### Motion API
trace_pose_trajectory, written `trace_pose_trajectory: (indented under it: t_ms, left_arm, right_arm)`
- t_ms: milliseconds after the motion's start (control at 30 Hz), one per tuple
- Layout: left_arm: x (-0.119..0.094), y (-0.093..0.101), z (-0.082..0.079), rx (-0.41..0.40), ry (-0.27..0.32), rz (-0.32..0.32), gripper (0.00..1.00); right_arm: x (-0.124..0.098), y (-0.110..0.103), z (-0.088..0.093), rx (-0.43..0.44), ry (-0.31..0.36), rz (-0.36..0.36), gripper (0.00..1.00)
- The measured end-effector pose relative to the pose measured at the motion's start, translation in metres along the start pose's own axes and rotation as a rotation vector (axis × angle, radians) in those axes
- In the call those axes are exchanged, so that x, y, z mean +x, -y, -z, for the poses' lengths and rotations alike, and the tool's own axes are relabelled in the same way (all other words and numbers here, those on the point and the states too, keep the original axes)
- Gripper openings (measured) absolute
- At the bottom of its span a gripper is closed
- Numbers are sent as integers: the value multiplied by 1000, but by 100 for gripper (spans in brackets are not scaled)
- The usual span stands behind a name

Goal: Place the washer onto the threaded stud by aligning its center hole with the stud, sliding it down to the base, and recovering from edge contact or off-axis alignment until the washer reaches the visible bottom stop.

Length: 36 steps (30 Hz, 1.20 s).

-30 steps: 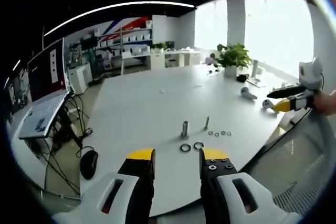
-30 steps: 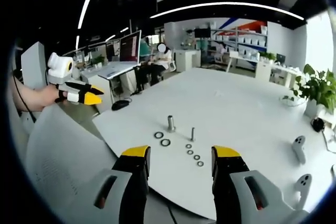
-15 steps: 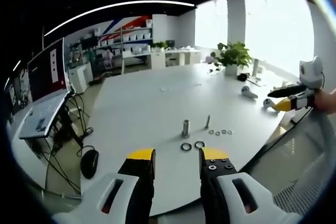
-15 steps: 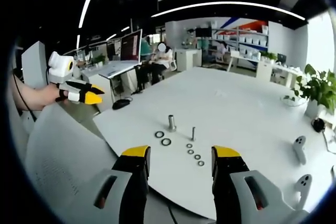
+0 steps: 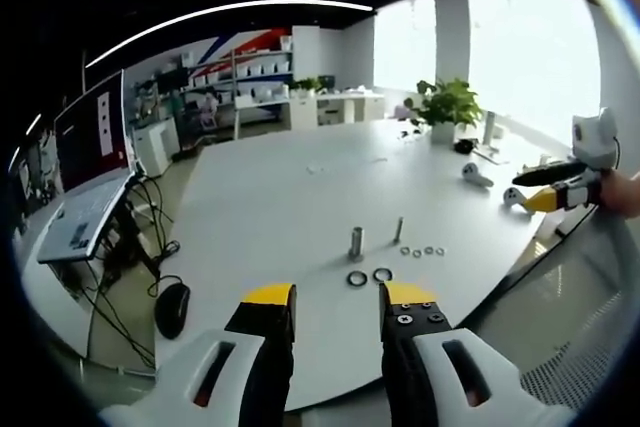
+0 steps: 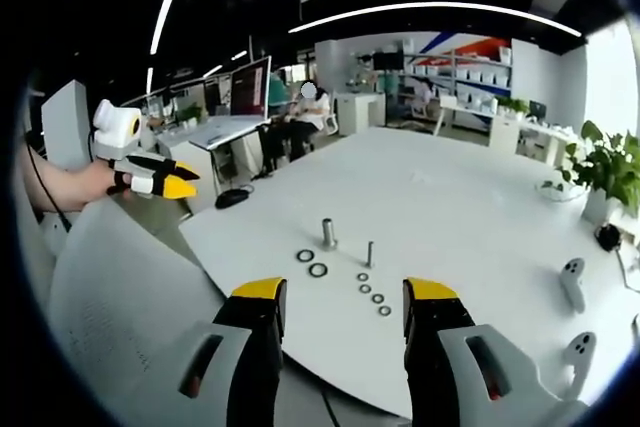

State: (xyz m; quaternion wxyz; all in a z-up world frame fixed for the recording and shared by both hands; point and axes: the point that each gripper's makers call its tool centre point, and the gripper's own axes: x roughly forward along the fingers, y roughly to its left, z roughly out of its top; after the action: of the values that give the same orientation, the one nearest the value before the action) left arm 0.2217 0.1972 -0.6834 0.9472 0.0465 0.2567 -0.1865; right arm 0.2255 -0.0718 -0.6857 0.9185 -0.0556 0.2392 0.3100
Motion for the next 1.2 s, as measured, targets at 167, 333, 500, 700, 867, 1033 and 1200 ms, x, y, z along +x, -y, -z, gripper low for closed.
trace_pose_trajectory:
  t_ms: [167, 333, 500, 700, 867, 1033, 1200]
  left_arm:
    - [1, 4, 2, 20, -8, 16, 31]
    - [1, 2, 2, 13, -7, 9, 31]
    - [1, 1, 3, 13, -11, 4, 31]
    - [1, 1, 4, 13, -17, 5, 31]
    - [1, 0, 3, 13, -13, -5, 31]
    - [2, 0, 5, 12, -24, -4, 31]
    - [3, 3, 8, 24, -41, 9, 31]
  right_arm:
    - [-1, 2, -2, 10, 10, 12, 49]
    - [0, -1, 1, -9, -4, -2, 49]
    - [-1, 1, -1, -3, 8, 8, 49]
    - [-2, 1, -1, -2, 8, 10, 49]
    - [-1, 1, -1, -1, 5, 7, 49]
    - [-2, 1, -3, -1, 13, 9, 49]
    - [-3, 3, -4, 2, 20, 16, 49]
